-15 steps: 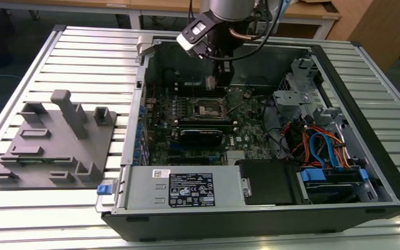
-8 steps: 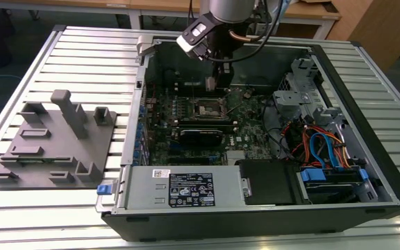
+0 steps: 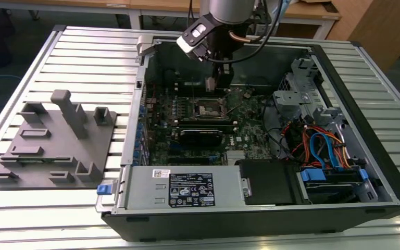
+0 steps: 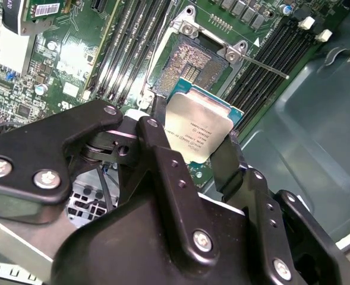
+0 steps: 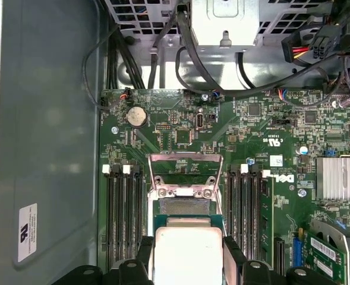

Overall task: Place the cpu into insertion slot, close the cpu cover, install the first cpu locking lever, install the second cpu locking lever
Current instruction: 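Place the cpu into insertion slot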

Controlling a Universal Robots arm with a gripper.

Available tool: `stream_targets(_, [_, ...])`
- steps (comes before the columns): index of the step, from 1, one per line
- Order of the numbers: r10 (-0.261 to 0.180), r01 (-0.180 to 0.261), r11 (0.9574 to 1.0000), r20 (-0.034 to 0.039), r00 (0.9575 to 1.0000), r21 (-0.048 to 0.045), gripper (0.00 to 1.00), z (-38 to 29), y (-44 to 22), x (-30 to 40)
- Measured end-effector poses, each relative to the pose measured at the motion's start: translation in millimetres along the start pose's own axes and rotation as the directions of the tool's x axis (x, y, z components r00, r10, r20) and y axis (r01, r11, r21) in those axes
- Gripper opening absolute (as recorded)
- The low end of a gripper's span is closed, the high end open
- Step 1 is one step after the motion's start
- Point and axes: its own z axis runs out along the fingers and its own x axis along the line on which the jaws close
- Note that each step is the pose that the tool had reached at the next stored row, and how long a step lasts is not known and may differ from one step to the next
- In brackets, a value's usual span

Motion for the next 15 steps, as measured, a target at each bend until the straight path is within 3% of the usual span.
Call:
stream_targets(9, [0.0, 0.0, 1.0, -0.0004, 1.0, -0.0003, 0.54, 0.8, 0.0, 0.0])
stream_targets(15, [0.0, 0.0, 1.0, 0.0004, 1.0, 0.0, 0.54, 7.2, -0.1, -0.1])
